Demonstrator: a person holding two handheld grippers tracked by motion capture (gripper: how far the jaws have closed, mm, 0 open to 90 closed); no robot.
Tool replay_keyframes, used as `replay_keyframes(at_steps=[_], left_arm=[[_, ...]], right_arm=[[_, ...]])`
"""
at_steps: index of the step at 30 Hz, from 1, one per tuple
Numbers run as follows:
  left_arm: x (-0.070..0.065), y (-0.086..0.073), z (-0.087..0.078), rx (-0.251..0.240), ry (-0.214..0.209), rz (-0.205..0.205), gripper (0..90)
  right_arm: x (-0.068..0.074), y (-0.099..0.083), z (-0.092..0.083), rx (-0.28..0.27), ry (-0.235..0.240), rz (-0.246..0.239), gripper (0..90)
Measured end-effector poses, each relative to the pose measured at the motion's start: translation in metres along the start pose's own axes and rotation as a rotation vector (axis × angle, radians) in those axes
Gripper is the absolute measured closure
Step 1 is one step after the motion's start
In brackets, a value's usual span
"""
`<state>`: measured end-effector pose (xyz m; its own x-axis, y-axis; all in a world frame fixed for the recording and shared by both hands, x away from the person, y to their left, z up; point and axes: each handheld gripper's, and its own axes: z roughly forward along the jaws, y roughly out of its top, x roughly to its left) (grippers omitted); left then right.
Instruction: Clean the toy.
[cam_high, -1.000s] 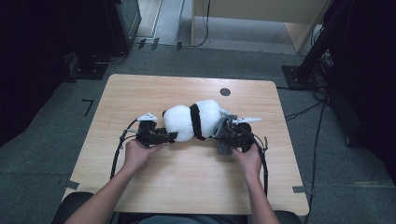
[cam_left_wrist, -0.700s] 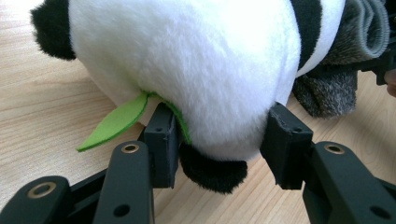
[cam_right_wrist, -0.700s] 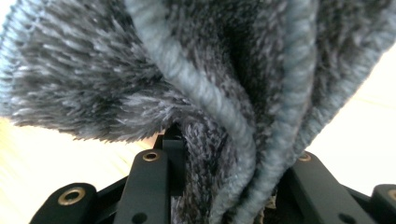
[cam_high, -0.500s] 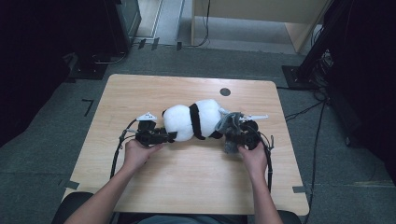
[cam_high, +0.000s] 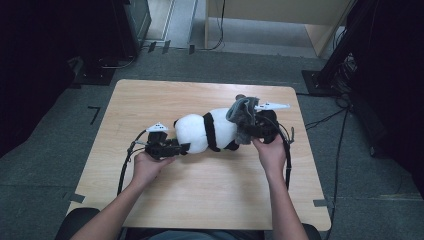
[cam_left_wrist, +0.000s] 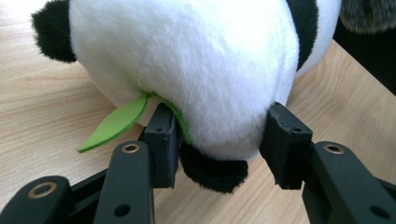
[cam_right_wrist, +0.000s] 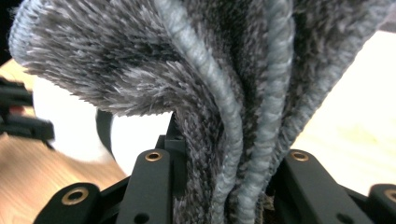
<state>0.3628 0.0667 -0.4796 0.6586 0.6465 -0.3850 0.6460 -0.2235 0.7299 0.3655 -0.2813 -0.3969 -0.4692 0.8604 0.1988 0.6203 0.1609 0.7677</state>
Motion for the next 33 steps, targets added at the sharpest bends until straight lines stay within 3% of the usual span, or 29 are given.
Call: replay_keyframes(at_steps=[5,9,13,18,21,29,33], left_arm=[[-0.001,-0.002,0.002,-0.003,0.014,0.015,48.4],[0.001,-0.001,0.002,0.000,0.011,0.022,42.7],[0.002,0.000,-0.002,0.019,0.019,0.062,37.0],[0.007,0.007,-0.013,0.017,0.008,0.093,36.4],[0.013,0.014,-0.019,0.009,0.021,0.148,35.2],[0.026,0.032,-0.030,-0.018,0.013,0.188,35.1],[0.032,0.043,-0.029,-0.012,0.015,0.229,35.0]], right_arm=[[0.008,0.009,0.024,0.061,0.009,-0.045,66.2],[0.010,0.009,0.032,0.078,-0.022,-0.098,66.2],[0.007,0.008,0.034,0.072,-0.010,-0.103,66.2],[0.005,0.007,0.034,0.068,-0.005,-0.103,66.2],[0.004,0.008,0.034,0.068,-0.002,-0.102,66.2],[0.002,0.008,0.035,0.071,0.012,-0.100,65.8],[0.000,0.008,0.035,0.080,0.027,-0.100,65.5]])
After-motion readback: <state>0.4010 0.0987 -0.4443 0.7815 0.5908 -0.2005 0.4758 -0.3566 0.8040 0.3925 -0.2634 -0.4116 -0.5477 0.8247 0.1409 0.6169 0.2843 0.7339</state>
